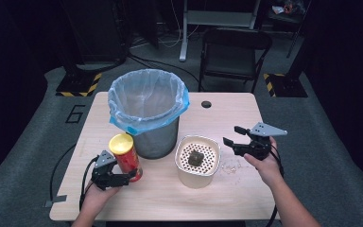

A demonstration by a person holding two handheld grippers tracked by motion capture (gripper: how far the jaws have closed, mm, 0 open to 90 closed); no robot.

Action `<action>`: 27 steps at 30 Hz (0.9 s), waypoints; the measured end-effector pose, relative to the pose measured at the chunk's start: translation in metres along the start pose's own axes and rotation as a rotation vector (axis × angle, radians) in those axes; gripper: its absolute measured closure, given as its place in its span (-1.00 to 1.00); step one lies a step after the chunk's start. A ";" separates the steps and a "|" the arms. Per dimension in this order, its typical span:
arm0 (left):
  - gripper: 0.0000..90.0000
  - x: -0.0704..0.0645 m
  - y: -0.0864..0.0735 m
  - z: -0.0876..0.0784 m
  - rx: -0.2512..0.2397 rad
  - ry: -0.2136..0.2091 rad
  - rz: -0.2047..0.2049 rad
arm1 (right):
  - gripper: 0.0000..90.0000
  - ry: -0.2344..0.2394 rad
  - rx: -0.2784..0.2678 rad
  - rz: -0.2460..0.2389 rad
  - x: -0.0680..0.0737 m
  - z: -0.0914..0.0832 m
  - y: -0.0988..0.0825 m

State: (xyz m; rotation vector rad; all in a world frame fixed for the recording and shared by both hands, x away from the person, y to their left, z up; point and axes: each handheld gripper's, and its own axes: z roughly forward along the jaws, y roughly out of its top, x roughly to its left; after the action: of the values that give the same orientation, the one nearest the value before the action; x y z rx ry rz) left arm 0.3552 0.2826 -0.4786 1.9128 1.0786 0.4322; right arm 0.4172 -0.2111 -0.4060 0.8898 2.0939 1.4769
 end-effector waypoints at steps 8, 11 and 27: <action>-0.54 0.000 -0.004 0.005 -0.033 0.008 -0.004 | -0.31 -0.032 0.018 0.030 -0.007 -0.007 -0.019; -0.52 -0.001 -0.004 0.005 -0.034 0.014 0.004 | -0.31 -0.037 0.025 0.028 -0.007 -0.008 -0.025; -0.49 -0.001 -0.005 -0.008 -0.041 0.046 0.027 | -0.31 -0.054 0.044 0.063 -0.005 -0.007 -0.044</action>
State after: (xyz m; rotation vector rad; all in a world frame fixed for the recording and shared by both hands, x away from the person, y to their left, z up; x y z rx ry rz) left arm 0.3470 0.2873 -0.4786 1.8907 1.0669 0.5116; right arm 0.4053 -0.2292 -0.4450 1.0100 2.0843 1.4269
